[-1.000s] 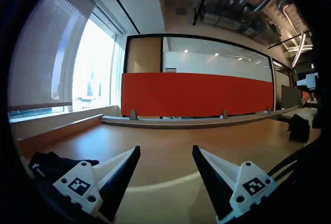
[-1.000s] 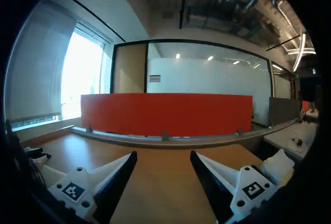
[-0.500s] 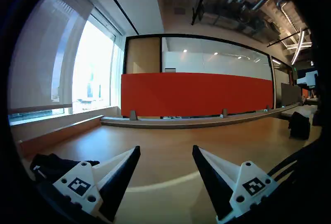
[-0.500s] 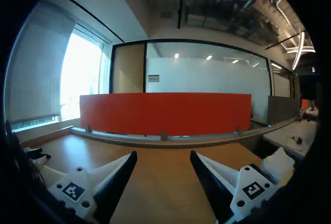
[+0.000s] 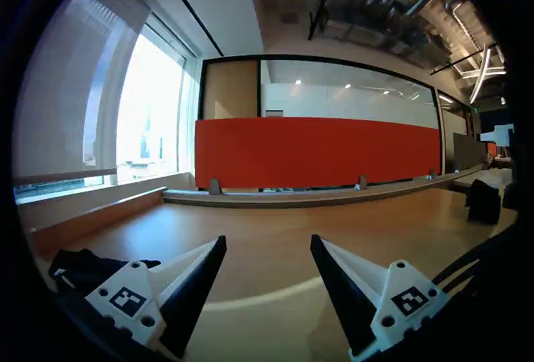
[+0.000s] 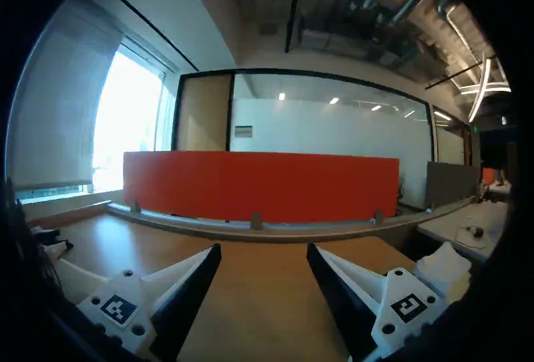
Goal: Fold towel
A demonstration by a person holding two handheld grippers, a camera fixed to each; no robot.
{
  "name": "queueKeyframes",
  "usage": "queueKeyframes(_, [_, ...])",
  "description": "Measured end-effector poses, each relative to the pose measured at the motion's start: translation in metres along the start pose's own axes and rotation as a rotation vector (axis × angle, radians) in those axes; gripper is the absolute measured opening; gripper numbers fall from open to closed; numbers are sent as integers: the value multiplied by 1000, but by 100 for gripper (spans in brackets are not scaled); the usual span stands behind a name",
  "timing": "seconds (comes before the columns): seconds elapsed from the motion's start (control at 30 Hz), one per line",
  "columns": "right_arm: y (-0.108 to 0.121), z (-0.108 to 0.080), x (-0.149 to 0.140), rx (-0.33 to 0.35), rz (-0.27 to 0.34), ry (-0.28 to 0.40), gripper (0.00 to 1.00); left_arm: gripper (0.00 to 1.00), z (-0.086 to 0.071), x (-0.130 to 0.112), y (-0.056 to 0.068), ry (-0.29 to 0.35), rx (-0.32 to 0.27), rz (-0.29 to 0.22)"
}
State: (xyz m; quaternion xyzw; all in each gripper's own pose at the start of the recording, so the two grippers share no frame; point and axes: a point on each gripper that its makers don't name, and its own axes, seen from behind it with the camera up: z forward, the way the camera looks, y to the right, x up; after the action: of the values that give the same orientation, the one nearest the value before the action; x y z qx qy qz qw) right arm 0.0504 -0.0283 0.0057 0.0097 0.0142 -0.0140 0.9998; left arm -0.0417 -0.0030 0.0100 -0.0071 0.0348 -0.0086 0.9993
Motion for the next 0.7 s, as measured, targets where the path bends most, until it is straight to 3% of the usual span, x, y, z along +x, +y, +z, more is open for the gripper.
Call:
queueKeyframes(0.4, [20, -6, -48, -37, -4, -8, 100, 94, 0, -1, 0, 0, 0, 0])
queueKeyframes(0.7, [24, -5, -74, -28, -6, 2, 100, 94, 0, -1, 0, 0, 0, 1])
